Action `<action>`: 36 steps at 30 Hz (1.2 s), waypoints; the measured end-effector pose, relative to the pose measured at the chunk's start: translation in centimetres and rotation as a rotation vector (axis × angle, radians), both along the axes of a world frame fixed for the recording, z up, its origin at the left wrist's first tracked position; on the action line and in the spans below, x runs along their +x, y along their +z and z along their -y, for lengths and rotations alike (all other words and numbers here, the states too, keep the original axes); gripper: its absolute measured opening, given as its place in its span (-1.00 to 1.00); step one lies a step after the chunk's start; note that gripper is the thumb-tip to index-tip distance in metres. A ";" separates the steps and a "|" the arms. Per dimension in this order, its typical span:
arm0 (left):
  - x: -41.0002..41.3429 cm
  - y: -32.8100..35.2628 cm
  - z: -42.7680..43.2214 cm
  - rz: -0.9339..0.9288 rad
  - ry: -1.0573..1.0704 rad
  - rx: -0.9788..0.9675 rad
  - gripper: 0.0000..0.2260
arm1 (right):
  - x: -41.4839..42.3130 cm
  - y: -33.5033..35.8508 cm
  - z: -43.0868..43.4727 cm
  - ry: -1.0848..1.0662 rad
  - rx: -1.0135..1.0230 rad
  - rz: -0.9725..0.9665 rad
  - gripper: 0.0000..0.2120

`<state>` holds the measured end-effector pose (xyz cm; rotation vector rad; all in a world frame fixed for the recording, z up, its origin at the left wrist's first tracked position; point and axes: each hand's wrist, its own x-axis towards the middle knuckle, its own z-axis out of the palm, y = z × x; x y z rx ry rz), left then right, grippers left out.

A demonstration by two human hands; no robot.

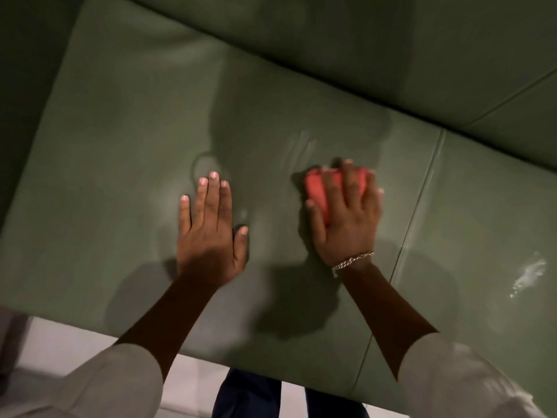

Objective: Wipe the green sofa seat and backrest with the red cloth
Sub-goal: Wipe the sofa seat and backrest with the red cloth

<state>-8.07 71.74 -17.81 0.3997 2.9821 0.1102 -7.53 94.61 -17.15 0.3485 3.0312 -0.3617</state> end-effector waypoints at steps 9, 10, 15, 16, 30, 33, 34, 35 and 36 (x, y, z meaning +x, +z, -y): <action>0.0 -0.2 -0.3 -0.018 0.019 -0.023 -0.31 | -4.3 0.4 -0.5 0.172 0.006 0.017 -0.45; 0.0 -0.2 -0.4 -0.019 0.020 -0.012 -0.31 | -4.7 0.0 -1.0 0.337 0.038 0.030 -0.45; 0.0 -0.2 -0.4 0.011 0.055 0.042 -0.31 | -7.8 0.7 -1.4 0.319 0.041 0.054 -0.45; 0.0 -0.3 -0.5 0.013 0.054 0.050 -0.31 | -8.0 0.6 -1.1 0.423 0.056 0.063 -0.45; 1.8 0.3 -2.5 0.046 0.049 -0.055 -0.30 | -4.9 1.5 -2.4 0.294 -0.005 0.122 -0.47; 3.3 0.5 -6.0 0.069 -0.066 -0.026 -0.29 | 1.0 1.4 -6.9 0.336 0.003 0.092 -0.47; 3.9 0.4 -7.7 0.077 -0.093 -0.015 -0.28 | 3.1 1.4 -8.6 0.326 0.007 0.106 -0.48; 4.5 0.3 -9.0 0.082 -0.106 -0.006 -0.28 | 5.0 1.6 -9.7 0.264 0.003 0.146 -0.48; 5.3 0.2 -10.8 0.084 -0.130 0.007 -0.28 | 7.4 1.9 -11.0 0.206 0.003 0.193 -0.48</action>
